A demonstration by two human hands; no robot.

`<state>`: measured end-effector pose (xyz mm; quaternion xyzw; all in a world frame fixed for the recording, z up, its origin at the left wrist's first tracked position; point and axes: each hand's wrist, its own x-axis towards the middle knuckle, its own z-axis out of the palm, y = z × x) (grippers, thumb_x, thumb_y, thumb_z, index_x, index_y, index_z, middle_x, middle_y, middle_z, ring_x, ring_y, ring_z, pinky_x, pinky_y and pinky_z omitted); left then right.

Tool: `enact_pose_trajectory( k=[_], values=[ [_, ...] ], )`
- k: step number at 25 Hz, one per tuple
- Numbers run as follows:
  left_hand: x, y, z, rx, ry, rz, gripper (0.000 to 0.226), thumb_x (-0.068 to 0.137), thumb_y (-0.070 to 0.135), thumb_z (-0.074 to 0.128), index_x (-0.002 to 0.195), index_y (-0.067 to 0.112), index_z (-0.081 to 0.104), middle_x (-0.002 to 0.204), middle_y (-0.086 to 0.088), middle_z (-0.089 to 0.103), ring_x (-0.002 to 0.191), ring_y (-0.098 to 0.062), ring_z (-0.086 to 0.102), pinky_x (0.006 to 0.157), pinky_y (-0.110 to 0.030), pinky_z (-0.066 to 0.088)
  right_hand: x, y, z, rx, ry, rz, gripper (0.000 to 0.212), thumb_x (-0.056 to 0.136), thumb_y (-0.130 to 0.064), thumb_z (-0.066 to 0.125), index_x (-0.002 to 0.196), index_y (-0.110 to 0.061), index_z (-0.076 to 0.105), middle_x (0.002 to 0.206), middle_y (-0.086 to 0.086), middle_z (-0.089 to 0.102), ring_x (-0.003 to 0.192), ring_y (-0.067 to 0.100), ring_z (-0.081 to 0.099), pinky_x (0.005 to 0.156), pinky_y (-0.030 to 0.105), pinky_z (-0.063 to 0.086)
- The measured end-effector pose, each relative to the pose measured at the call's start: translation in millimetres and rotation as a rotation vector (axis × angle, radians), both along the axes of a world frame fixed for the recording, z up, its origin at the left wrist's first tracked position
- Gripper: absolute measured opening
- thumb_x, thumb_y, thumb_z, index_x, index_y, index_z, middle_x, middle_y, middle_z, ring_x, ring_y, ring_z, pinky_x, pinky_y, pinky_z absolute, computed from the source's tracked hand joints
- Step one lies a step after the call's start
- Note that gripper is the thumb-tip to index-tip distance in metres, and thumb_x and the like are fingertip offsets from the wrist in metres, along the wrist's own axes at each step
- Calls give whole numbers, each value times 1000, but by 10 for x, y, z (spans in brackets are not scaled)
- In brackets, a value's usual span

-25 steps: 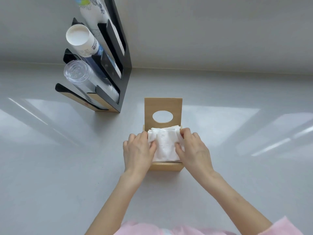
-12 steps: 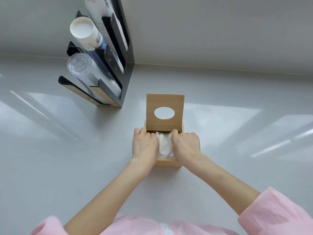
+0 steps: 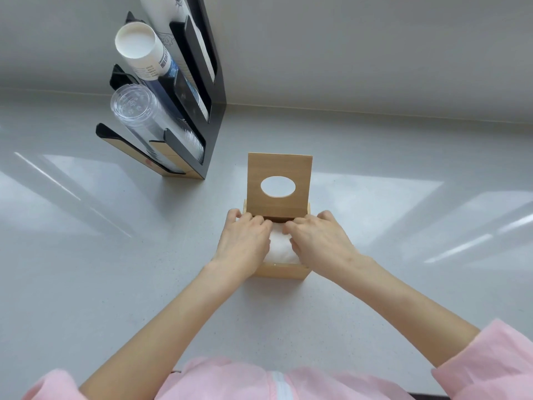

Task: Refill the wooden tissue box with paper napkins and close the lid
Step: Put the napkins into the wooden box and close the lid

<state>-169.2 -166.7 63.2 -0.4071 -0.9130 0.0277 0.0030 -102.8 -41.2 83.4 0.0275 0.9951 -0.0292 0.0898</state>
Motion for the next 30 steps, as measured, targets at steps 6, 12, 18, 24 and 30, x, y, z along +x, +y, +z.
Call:
enact_pose_trajectory(
  k=[6,12,18,24,30],
  values=[
    [-161,43,-71,-392,-282,-135,33,93,24,30,95,10,59,105,-5,63,112,-24,44,112,-52,4,-130,-9,-112,234,-413,121,27,84,0,44,106,-9,57,112,9,61,105,24,50,105,43,24],
    [-157,43,-25,-295,-375,-125,32,93,23,32,109,12,57,116,-7,61,112,-26,48,108,-45,24,-155,27,-65,88,-394,82,33,91,-7,36,117,-11,56,115,9,62,113,24,50,112,46,17],
    [-334,-87,216,398,-397,10,31,91,21,45,121,19,53,122,2,60,114,-19,53,91,-38,45,-198,442,292,-556,248,-276,24,92,-19,47,110,-20,62,109,0,66,101,17,60,89,36,49],
    [-695,52,319,594,-228,116,47,88,21,54,131,12,40,129,-7,46,115,-23,46,90,-33,41,-502,591,181,-899,284,-579,50,86,-21,62,132,-19,44,125,4,55,105,14,54,75,24,42],
    [-929,201,254,781,-523,278,31,85,19,58,115,11,56,103,-5,61,86,-15,56,63,0,37,-684,544,79,-1014,289,-610,35,85,-14,58,119,-16,52,109,7,64,87,18,56,59,18,42]
  ],
)
